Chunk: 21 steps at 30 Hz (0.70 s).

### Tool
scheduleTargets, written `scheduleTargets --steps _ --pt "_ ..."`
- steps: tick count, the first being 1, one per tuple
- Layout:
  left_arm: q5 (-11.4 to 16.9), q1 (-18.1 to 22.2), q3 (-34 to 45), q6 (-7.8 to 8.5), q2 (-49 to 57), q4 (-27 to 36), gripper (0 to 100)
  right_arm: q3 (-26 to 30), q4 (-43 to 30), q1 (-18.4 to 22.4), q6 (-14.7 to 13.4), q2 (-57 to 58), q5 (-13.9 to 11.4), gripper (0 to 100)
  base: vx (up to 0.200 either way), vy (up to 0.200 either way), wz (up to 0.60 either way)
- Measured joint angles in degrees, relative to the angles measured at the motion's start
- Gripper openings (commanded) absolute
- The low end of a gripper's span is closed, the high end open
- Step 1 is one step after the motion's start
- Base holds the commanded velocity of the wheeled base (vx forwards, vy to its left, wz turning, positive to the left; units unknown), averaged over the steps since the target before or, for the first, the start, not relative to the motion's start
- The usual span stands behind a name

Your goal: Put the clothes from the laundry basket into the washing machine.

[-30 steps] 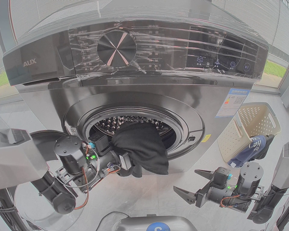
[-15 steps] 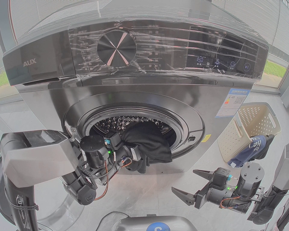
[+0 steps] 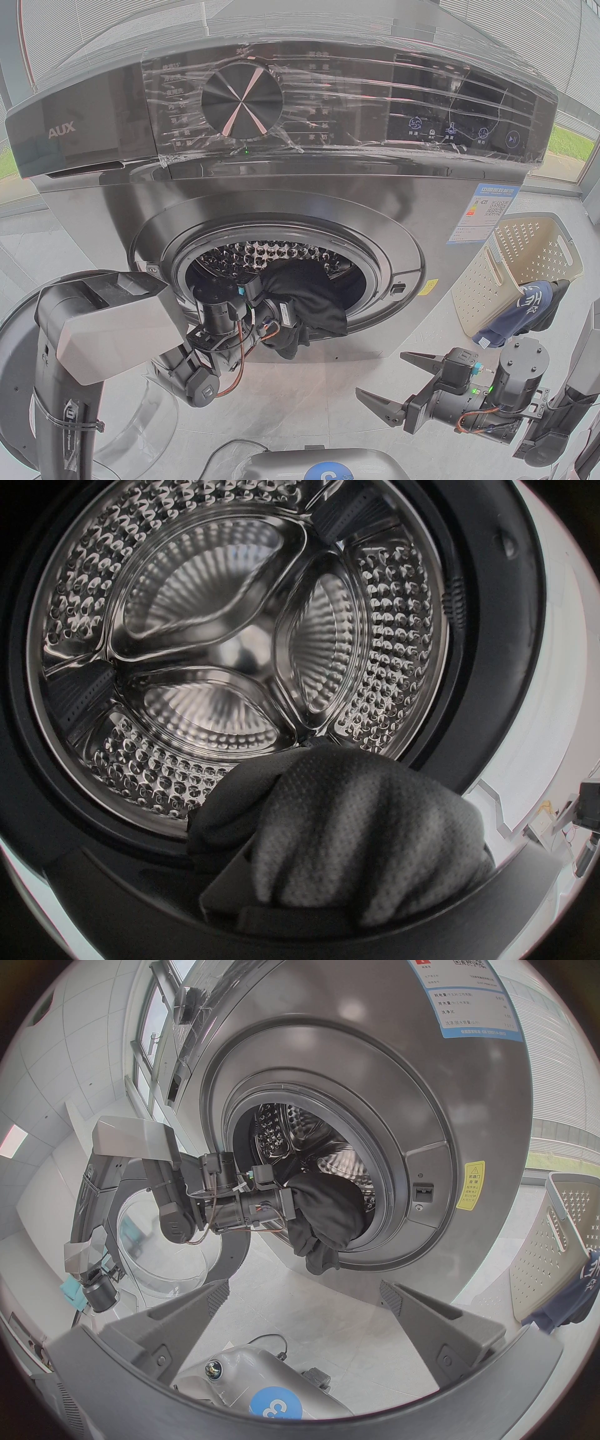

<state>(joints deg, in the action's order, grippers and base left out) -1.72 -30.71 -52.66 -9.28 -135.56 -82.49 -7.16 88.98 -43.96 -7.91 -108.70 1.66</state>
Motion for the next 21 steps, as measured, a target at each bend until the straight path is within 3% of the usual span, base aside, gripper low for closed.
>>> scheduleTargets --steps 11,21 --pt "-0.1 1.9 -17.0 -0.02 -4.2 13.2 0 -0.3 0.0 0.0 -0.2 -0.5 0.0 100 0.000 0.000 0.00" --pt "-5.1 3.4 -41.1 -1.94 -12.2 20.1 0 -0.6 0.0 0.1 -0.3 -0.7 0.0 100 0.000 0.000 0.00"
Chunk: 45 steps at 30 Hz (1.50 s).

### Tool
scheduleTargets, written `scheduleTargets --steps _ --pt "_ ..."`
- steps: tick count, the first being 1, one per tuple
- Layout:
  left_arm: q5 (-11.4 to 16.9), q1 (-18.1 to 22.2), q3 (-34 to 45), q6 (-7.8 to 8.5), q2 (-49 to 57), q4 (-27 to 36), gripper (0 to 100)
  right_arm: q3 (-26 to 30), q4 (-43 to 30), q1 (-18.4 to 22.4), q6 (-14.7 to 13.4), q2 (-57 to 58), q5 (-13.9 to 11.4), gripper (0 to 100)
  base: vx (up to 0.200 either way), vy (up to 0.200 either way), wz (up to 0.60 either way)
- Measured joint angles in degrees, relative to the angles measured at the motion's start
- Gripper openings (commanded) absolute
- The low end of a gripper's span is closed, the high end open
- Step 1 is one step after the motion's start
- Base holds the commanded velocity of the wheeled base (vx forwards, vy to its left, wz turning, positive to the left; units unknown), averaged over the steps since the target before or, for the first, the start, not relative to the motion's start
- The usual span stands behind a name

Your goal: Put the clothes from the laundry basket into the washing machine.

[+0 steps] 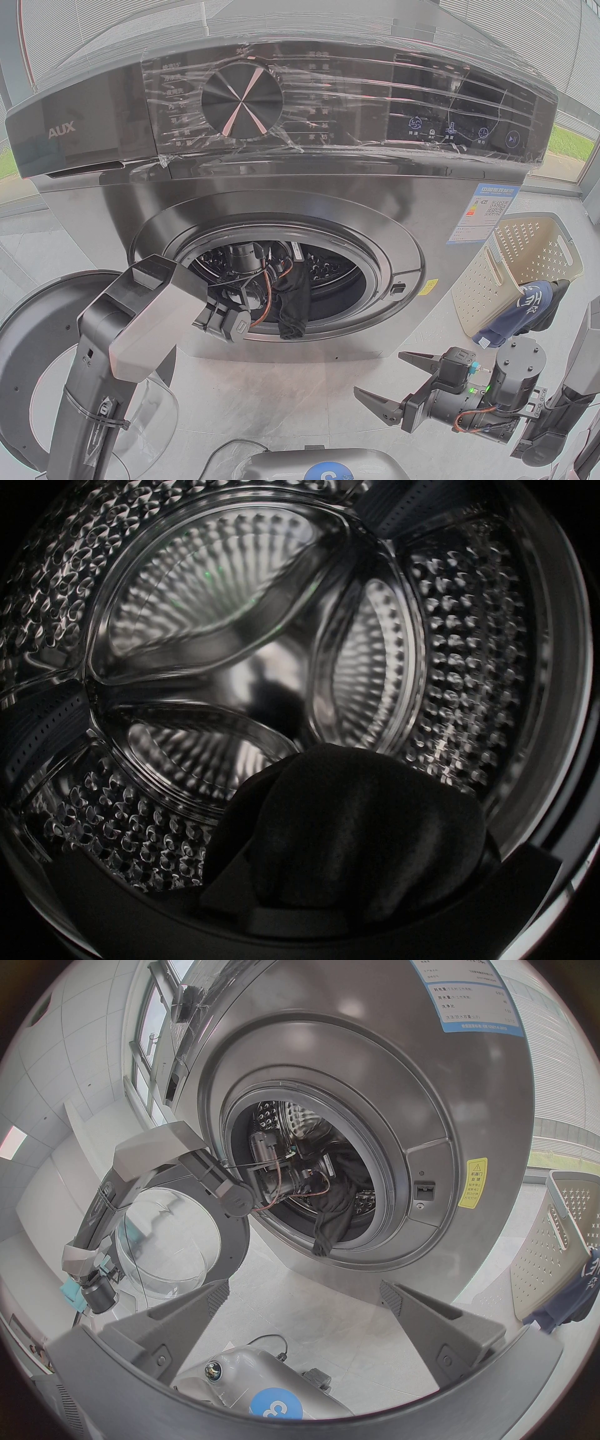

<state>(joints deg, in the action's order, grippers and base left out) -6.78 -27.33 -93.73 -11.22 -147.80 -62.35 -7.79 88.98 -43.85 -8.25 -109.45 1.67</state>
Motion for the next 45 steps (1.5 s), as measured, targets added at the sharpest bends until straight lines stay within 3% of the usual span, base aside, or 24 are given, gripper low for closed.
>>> scheduleTargets --steps 4,5,9,13,16,23,28,29,40,43,44,45 --pt "-2.5 0.6 -5.9 -3.06 -2.1 5.5 0 -0.1 0.0 0.0 -0.1 -0.1 0.0 100 0.000 0.000 0.00" --pt "-2.8 0.7 -6.6 -3.72 -2.4 6.0 100 -0.1 0.0 0.0 -0.1 -0.2 0.0 100 0.000 0.000 0.00" --pt "-3.4 0.7 -6.2 -5.72 -2.4 7.1 100 -0.2 0.0 -0.1 -0.2 -0.4 0.0 100 0.000 0.000 0.00" --pt "-3.5 0.4 -2.0 -9.41 -0.4 9.2 100 -0.2 0.0 -0.1 -0.2 -0.6 0.1 100 0.000 0.000 0.00" --pt "-2.9 0.0 2.1 -11.25 2.3 12.8 100 -0.2 0.0 -0.1 -0.3 -0.7 0.1 100 0.000 0.000 0.00" --pt "1.6 -1.3 10.8 -12.59 7.7 19.5 100 -0.3 0.0 -0.6 -0.3 -1.0 0.1 100 0.000 0.000 0.00" --pt "1.8 -1.8 12.3 -12.57 7.8 19.6 100 -0.3 0.0 -1.2 -0.3 -1.3 0.1 100 0.000 0.000 0.00" --pt "1.7 -1.8 12.4 -12.53 7.6 19.6 0 -0.3 0.0 -1.3 -0.3 -1.3 0.1 100 0.000 0.000 0.00" --pt "0.9 -1.5 9.6 -12.29 5.5 23.7 0 -0.5 0.0 -1.6 -0.4 -1.5 0.1 100 0.000 0.000 0.00" --pt "0.0 -1.4 7.2 -13.96 4.8 22.9 0 -0.6 0.0 -1.6 -0.4 -1.7 0.2 100 0.000 0.000 0.00" --pt "-0.2 -1.4 6.6 -14.95 4.6 22.4 0 -0.6 0.0 -1.7 -0.4 -1.7 0.2 100 0.000 0.000 0.00" --pt "-0.5 -1.4 5.7 -16.97 4.3 21.6 0 -0.6 0.0 -1.7 -0.5 -1.8 0.2 100 0.000 0.000 0.00"
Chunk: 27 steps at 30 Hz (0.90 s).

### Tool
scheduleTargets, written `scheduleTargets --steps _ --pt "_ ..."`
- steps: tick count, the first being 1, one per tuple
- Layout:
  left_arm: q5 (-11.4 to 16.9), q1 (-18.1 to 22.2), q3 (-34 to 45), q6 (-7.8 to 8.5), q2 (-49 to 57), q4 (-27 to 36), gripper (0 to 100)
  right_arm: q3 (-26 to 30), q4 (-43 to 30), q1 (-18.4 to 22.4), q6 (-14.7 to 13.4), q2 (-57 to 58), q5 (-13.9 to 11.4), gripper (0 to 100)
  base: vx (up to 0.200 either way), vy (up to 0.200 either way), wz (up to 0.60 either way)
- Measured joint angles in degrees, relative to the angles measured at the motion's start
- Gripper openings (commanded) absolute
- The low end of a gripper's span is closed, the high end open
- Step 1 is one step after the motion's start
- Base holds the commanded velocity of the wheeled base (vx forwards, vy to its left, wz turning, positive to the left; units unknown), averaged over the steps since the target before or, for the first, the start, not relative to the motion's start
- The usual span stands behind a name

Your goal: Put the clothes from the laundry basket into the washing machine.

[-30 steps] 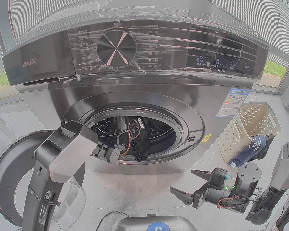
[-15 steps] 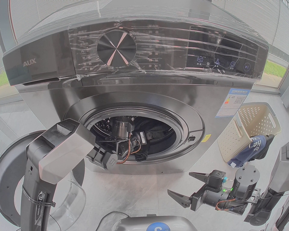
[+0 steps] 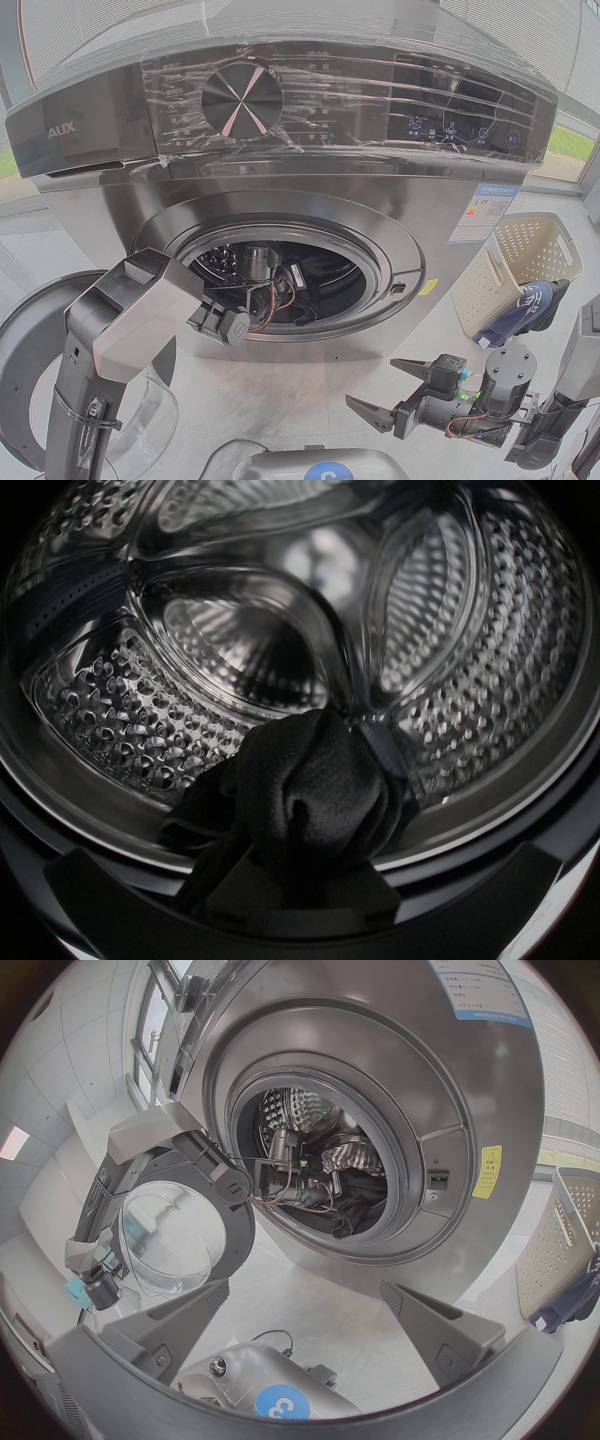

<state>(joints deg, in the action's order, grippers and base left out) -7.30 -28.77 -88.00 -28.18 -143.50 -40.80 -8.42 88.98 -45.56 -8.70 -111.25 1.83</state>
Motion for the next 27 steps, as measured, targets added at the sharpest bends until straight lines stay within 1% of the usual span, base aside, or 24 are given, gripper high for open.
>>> scheduleTargets --steps 2,3,5,8,11,12,14,16,17,19,21,23,27 --pt "-0.3 0.0 -1.2 -2.22 -0.3 -1.7 0 0.0 0.0 0.0 0.0 -0.1 0.0 100 0.000 0.000 0.00" --pt "-0.5 0.1 -2.1 -3.01 -0.4 -3.2 0 0.0 0.0 0.0 0.0 -0.2 0.0 100 0.000 0.000 0.00" --pt "-0.7 0.2 -3.6 -3.49 -0.7 -6.2 0 0.0 0.0 0.0 -0.1 -0.3 0.0 100 0.000 0.000 0.00" --pt "-1.4 0.2 -5.1 -3.56 -1.0 -9.6 0 0.0 0.0 0.0 -0.1 -0.4 0.0 100 0.000 0.000 0.00" --pt "-1.7 0.2 -5.9 -3.23 -1.7 -10.7 0 0.0 0.0 0.0 -0.1 -0.4 0.0 100 0.000 0.000 0.00" --pt "-1.8 0.2 -6.2 -2.88 -2.1 -11.1 0 0.0 0.0 0.0 -0.1 -0.4 0.0 100 0.000 0.000 0.00" --pt "-1.8 0.1 -6.8 -1.71 -2.9 -12.1 0 0.0 0.0 0.0 -0.1 -0.5 0.0 100 0.000 0.000 0.00" --pt "-1.7 0.1 -7.6 0.05 -3.9 -12.8 0 0.0 0.0 0.0 -0.1 -0.5 0.0 100 0.000 0.000 0.00" --pt "-1.8 0.1 -8.1 0.88 -4.5 -13.1 100 0.0 0.0 0.0 -0.1 -0.5 0.0 100 0.000 0.000 0.00" --pt "-1.8 0.2 -8.9 2.66 -5.5 -13.4 100 0.0 0.0 -0.1 -0.1 -0.5 0.0 100 0.000 0.000 0.00" --pt "-1.7 0.3 -9.3 3.61 -6.3 -13.7 100 0.0 0.0 -0.3 -0.1 -0.5 0.0 100 0.000 0.000 0.00" --pt "-1.9 0.3 -9.5 3.64 -6.8 -13.8 100 0.0 0.0 -0.4 -0.1 -0.6 0.0 100 0.000 0.000 0.00" --pt "-3.5 0.2 -9.2 4.10 -7.4 -13.6 100 0.0 0.0 -0.4 -0.1 -0.8 0.0 100 0.000 0.000 0.00"
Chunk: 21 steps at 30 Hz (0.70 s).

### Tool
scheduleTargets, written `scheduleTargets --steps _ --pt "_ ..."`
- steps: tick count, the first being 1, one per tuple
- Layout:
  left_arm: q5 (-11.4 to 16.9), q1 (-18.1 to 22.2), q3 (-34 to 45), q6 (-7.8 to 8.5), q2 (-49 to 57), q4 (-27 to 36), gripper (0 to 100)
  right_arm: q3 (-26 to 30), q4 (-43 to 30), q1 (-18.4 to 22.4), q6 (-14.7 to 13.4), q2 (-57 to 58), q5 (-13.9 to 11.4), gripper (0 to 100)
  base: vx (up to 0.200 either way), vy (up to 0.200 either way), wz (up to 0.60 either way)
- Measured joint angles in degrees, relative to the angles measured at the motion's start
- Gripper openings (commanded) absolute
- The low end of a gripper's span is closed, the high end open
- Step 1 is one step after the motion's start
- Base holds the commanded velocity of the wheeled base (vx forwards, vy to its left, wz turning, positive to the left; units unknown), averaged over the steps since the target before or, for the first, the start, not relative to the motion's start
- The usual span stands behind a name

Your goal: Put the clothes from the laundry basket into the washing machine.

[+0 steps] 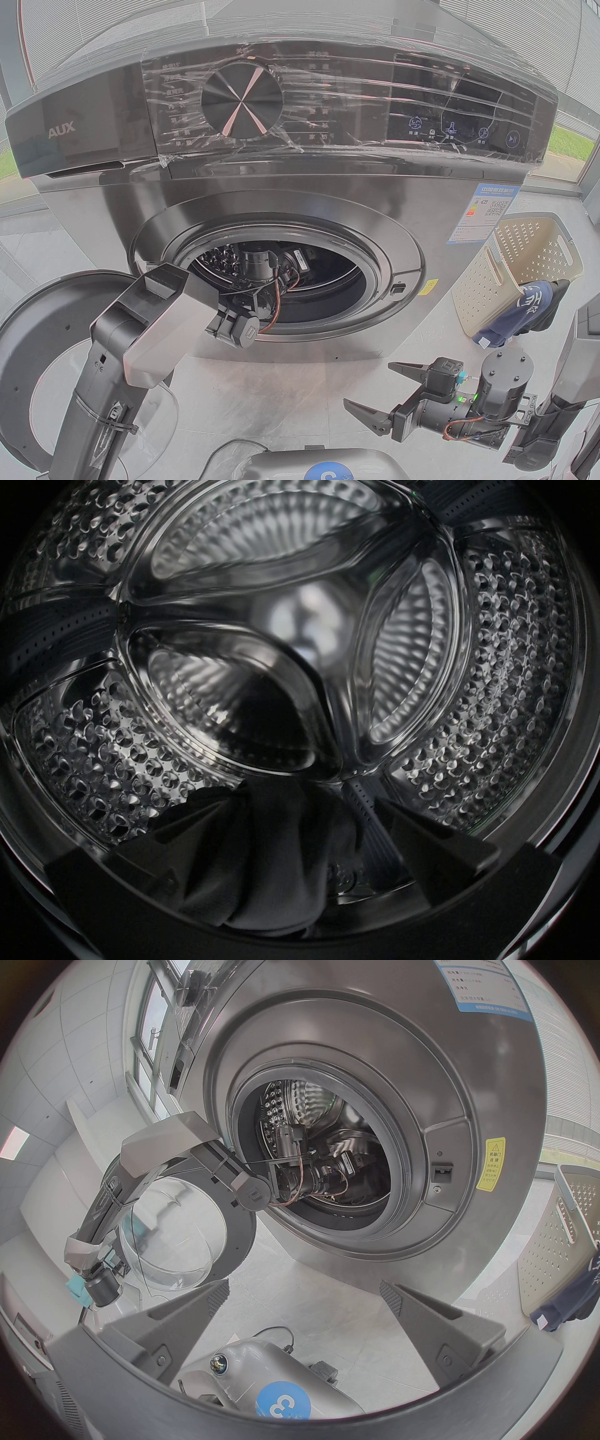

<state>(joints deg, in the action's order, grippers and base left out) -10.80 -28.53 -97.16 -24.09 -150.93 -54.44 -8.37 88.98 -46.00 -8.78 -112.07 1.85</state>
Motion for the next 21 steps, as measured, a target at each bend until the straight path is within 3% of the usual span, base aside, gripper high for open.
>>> scheduleTargets --steps 6,15,21 --pt "-1.0 -0.1 3.1 2.79 0.2 0.0 100 0.1 0.0 0.0 0.0 -0.1 0.0 100 0.000 0.000 0.00" --pt "-1.0 -1.7 14.6 5.91 6.0 -0.2 100 0.1 0.0 0.0 0.0 -0.1 0.0 100 0.000 0.000 0.00" --pt "-0.5 -4.0 27.3 11.25 11.1 -5.2 100 0.1 0.0 0.1 0.0 0.0 0.0 100 0.000 0.000 0.00"
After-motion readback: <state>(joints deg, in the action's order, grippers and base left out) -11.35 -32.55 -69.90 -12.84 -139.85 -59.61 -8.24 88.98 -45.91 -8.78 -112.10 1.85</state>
